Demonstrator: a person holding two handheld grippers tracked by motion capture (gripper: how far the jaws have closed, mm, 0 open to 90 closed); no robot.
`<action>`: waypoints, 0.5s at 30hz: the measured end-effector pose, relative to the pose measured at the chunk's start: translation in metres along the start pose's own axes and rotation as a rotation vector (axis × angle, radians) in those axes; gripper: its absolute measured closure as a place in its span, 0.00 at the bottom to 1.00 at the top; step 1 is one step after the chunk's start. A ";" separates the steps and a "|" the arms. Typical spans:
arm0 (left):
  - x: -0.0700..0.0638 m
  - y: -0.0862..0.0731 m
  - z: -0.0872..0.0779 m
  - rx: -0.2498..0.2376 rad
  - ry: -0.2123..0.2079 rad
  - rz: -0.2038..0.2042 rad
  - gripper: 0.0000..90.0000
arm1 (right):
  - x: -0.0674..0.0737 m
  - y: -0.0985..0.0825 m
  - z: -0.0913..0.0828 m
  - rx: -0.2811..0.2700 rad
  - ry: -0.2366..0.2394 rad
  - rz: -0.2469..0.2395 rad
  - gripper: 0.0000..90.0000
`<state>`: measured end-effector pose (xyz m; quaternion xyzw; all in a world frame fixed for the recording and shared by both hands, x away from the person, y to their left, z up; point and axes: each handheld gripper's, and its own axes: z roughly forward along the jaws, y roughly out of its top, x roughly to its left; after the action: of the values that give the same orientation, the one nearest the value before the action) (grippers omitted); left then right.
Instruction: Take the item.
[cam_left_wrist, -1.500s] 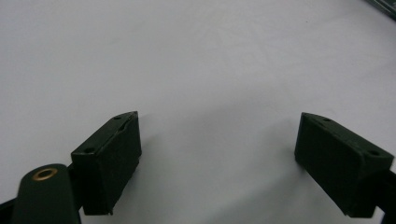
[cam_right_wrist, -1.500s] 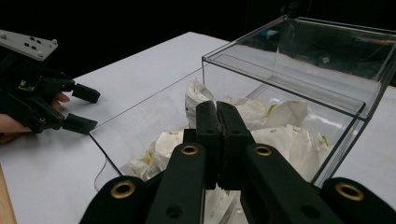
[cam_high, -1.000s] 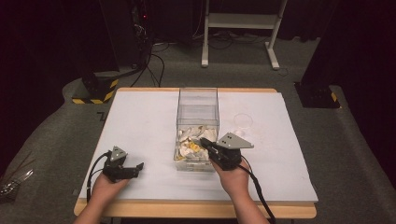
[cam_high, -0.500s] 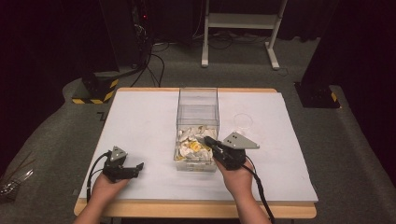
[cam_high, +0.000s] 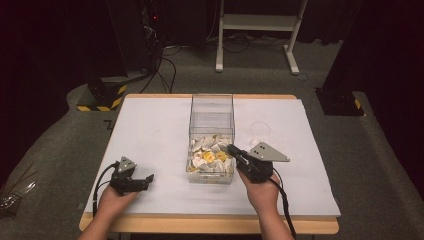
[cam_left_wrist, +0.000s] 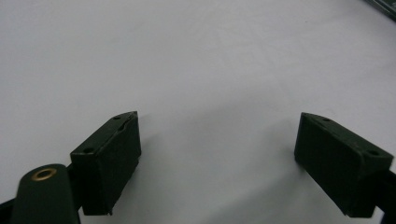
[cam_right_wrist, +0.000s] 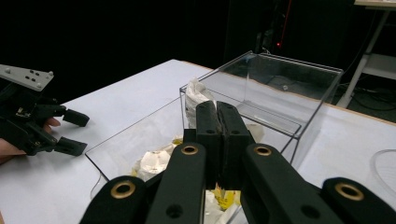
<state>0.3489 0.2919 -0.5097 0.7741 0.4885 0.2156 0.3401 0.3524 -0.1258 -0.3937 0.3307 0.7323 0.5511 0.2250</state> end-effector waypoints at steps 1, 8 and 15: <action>0.000 0.000 0.000 0.000 0.000 0.000 0.17 | -0.001 0.000 -0.001 -0.004 -0.002 0.005 0.99; 0.000 0.000 0.000 0.000 0.000 0.001 0.17 | -0.012 -0.004 -0.006 0.003 -0.025 0.025 0.99; 0.000 0.000 0.000 0.000 -0.001 0.000 0.17 | -0.022 -0.007 -0.012 0.003 -0.056 0.040 0.99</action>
<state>0.3491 0.2920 -0.5096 0.7742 0.4883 0.2153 0.3403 0.3576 -0.1513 -0.3976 0.3608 0.7198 0.5451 0.2336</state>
